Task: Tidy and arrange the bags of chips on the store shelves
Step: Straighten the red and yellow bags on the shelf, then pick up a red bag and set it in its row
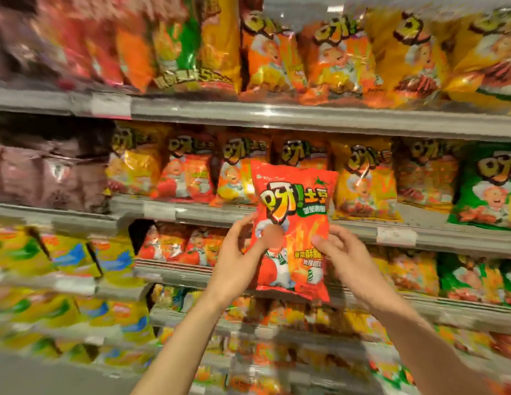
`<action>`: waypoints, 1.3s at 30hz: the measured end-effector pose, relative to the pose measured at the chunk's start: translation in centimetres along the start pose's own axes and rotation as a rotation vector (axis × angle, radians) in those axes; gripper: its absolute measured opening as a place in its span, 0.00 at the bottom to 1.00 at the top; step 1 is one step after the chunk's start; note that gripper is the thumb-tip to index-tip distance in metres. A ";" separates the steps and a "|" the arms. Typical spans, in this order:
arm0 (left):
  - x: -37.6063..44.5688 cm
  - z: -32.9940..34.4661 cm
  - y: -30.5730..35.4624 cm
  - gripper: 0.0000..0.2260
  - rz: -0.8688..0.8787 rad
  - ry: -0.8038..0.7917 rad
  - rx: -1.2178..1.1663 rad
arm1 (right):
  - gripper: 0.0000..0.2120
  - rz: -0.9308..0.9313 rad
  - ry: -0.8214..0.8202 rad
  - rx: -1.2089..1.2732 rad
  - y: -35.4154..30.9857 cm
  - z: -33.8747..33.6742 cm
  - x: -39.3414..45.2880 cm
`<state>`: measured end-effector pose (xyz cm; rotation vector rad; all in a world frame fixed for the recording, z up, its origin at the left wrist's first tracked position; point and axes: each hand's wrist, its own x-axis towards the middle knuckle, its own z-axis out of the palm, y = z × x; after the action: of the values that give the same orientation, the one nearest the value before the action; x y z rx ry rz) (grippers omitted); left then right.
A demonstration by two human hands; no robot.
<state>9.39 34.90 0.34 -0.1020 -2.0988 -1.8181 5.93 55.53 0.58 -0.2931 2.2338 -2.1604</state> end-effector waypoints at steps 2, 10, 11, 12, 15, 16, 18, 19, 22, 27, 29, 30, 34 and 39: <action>0.6 -3.7 -0.2 0.18 -0.001 0.053 0.013 | 0.13 -0.014 -0.062 -0.005 -0.6 3.7 1.4; 4.6 -16.0 -2.1 0.20 -0.011 0.175 0.129 | 0.16 -0.055 -0.275 0.016 -1.6 15.9 8.3; 5.3 -17.3 -2.2 0.21 -0.019 0.184 0.145 | 0.18 -0.061 -0.288 0.024 -1.7 17.2 9.2; 6.0 -18.4 -2.4 0.24 -0.040 0.199 0.161 | 0.19 -0.066 -0.298 0.032 -1.8 18.4 10.2; 8.5 -21.5 -2.5 0.28 -0.105 0.240 0.172 | 0.19 -0.069 -0.334 0.067 -2.3 21.7 12.7; 9.4 -22.2 -2.4 0.29 -0.116 0.242 0.174 | 0.17 -0.073 -0.349 0.070 -2.3 22.6 13.5; 11.1 -23.4 -2.5 0.32 -0.116 0.257 0.146 | 0.15 -0.097 -0.362 0.068 -2.4 24.2 15.0; 11.9 -24.0 -2.9 0.33 -0.110 0.262 0.135 | 0.16 -0.105 -0.361 0.069 -2.3 24.9 15.6; 12.9 -25.4 -3.9 0.31 -0.094 0.274 0.095 | 0.25 -0.113 -0.375 0.061 -2.0 26.6 16.5; 14.9 -27.6 -5.0 0.25 -0.054 0.241 0.045 | 0.32 -0.114 -0.358 -0.014 -2.5 28.5 17.5; 15.6 -28.6 -5.6 0.27 -0.045 0.187 0.044 | 0.31 -0.114 -0.309 -0.036 -2.6 29.3 17.1; 15.9 -29.0 -5.7 0.28 -0.050 0.149 0.051 | 0.29 -0.108 -0.269 -0.039 -2.7 29.7 16.8; 16.6 -31.0 -6.1 0.30 -0.066 0.033 0.063 | 0.14 -0.094 -0.142 -0.114 -3.2 31.6 14.9; 15.7 -34.3 -6.6 0.22 -0.036 -0.142 0.037 | 0.07 -0.084 0.032 -0.118 -3.2 35.0 12.4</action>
<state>0.47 -2.29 2.67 -0.1900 -2.2433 -1.8409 -0.78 18.99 3.67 -0.3644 2.4133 -2.0898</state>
